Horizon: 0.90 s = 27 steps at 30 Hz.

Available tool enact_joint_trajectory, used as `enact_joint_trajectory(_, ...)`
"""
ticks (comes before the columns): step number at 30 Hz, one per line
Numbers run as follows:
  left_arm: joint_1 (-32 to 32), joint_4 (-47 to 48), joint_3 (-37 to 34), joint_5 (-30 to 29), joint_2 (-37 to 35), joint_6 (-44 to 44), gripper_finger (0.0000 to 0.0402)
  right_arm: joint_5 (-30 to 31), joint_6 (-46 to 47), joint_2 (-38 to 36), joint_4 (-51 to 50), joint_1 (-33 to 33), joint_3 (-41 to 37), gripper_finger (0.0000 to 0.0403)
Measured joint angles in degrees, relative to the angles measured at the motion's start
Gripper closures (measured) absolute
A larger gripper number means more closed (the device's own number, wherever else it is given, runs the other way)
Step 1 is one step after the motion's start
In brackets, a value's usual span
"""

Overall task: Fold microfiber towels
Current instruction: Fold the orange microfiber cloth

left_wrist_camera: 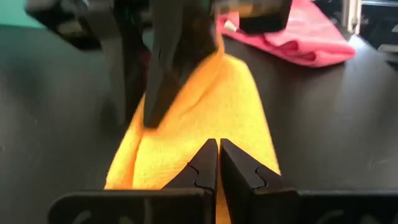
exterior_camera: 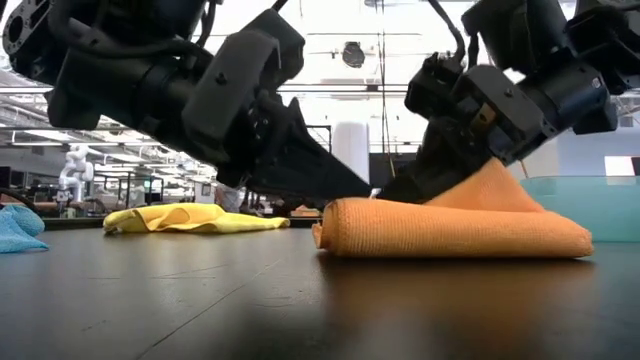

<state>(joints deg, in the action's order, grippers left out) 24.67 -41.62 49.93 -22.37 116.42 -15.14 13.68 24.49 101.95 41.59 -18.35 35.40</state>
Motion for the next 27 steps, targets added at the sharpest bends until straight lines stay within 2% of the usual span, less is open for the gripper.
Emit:
enact_joint_trajectory(4,0.1,1.7,0.0,0.0,0.0,-1.0,0.0383,0.6,-1.6,-4.1,-3.5,0.0,0.0,0.0309)
enact_joint_trajectory(9,0.1,2.9,0.0,0.0,0.0,-1.9,0.0383,8.8,-1.7,-12.0,-12.8,-1.0,0.0,0.0313)
enact_joint_trajectory(15,0.1,2.4,0.0,0.0,0.0,-1.9,0.0383,7.6,-3.4,-18.8,-19.2,-5.9,0.0,0.0337)
enact_joint_trajectory(19,0.1,-0.3,0.0,0.1,0.0,-1.9,0.0383,5.5,-5.3,-18.6,-19.1,-9.8,0.1,0.0361)
enact_joint_trajectory(23,0.0,-4.0,0.2,2.1,-0.1,-0.8,0.0383,5.8,-4.0,-15.2,-19.3,-10.7,0.1,0.039)
enact_joint_trajectory(27,-1.5,-0.8,0.2,2.5,-0.1,0.6,0.0383,9.9,-0.6,-11.6,-19.9,-9.6,0.1,0.04)
